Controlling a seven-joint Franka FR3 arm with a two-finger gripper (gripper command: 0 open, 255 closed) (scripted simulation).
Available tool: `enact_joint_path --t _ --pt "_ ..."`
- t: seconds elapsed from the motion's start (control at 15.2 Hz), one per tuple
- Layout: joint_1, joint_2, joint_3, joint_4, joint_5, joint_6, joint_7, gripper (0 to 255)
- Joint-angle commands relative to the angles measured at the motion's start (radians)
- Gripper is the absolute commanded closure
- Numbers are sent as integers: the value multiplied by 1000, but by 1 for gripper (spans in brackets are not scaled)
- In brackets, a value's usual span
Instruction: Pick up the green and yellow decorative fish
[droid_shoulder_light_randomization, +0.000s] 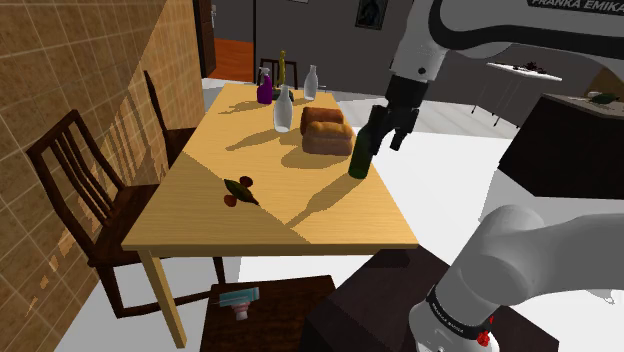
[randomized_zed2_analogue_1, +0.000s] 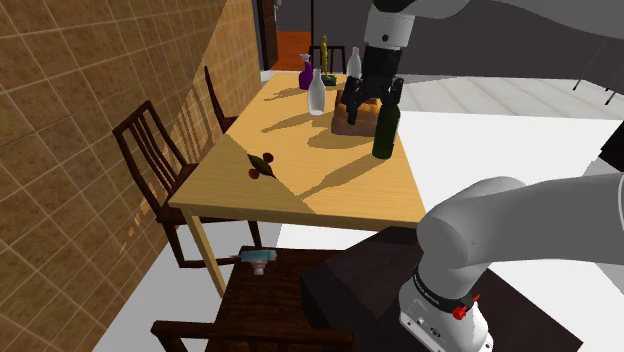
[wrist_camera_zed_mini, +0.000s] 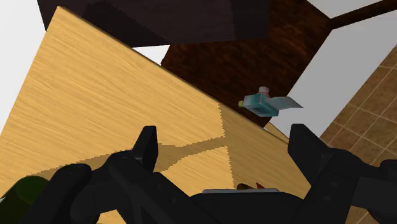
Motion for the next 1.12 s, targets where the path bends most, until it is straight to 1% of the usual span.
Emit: enact_joint_path --t 0.0,0.33,0.59,0.86,1.06 --pt "0 0 0 0 0 0 0 0" --pt "18 116 94 -25 -3 183 52 0" --pt "23 234 169 -19 -24 323 103 0" --pt "16 369 242 12 -70 451 168 0" --pt "3 480 296 50 -127 534 230 0"
